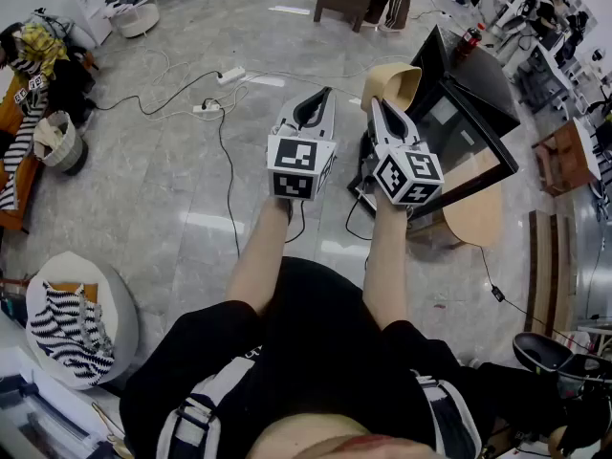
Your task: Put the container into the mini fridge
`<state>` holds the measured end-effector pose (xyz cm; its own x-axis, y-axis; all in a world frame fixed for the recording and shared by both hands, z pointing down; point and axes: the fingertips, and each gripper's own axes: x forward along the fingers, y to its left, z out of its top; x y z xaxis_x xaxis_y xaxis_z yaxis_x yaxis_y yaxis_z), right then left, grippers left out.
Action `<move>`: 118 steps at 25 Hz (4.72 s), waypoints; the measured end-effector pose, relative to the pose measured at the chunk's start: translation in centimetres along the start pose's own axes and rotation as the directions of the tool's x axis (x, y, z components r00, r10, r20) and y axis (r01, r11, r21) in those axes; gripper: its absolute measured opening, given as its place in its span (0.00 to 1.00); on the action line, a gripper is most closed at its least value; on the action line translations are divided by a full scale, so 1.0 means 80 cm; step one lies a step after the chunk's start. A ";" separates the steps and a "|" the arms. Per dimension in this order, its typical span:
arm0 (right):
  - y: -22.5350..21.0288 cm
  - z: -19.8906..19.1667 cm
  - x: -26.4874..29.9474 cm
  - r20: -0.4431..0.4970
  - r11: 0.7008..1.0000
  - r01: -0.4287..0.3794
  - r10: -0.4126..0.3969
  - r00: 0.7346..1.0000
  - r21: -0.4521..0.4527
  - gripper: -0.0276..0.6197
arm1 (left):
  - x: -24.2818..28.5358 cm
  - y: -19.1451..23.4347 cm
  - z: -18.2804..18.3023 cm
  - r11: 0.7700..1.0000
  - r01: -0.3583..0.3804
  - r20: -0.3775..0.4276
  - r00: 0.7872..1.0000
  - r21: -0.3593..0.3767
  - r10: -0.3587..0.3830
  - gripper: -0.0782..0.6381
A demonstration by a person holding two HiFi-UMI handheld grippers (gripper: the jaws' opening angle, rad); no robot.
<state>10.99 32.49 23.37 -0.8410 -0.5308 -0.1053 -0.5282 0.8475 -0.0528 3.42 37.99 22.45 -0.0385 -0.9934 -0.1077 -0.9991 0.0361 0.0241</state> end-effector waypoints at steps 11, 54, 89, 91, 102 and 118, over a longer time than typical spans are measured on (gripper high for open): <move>-0.005 -0.008 0.007 -0.004 1.000 0.000 0.000 1.000 0.002 0.07 | 0.006 0.004 -0.009 1.000 0.006 -0.003 1.000 -0.011 -0.006 0.12; -0.401 -0.142 0.529 -0.118 0.983 -0.085 0.106 0.987 0.166 0.07 | 0.597 0.225 -0.168 0.987 -0.158 -0.209 0.967 -0.043 0.145 0.12; -0.456 -0.463 0.453 -0.655 0.960 0.246 -0.102 0.748 0.131 0.07 | 0.632 0.195 -0.483 0.970 -0.037 -0.664 0.735 -0.238 -0.135 0.12; -0.469 -0.481 0.430 -0.700 0.957 0.278 -0.146 0.699 0.078 0.07 | 0.630 0.182 -0.496 0.967 -0.018 -0.676 0.718 -0.253 -0.164 0.12; -0.553 -0.521 0.320 -0.743 0.846 0.534 -0.359 0.565 -0.002 0.07 | 0.648 0.055 -0.529 0.926 0.241 -0.707 0.599 -0.290 -0.377 0.12; -0.682 -0.609 0.230 -0.782 0.571 0.801 -0.576 0.236 -0.180 0.07 | 0.677 -0.034 -0.579 0.815 0.508 -0.765 0.397 -0.277 -0.508 0.12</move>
<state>18.64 -24.01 72.68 0.0146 -0.6224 0.7826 -0.9963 0.0570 0.0639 5.00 -20.95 62.54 0.5072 -0.4959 0.7049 -0.8286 -0.5056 0.2405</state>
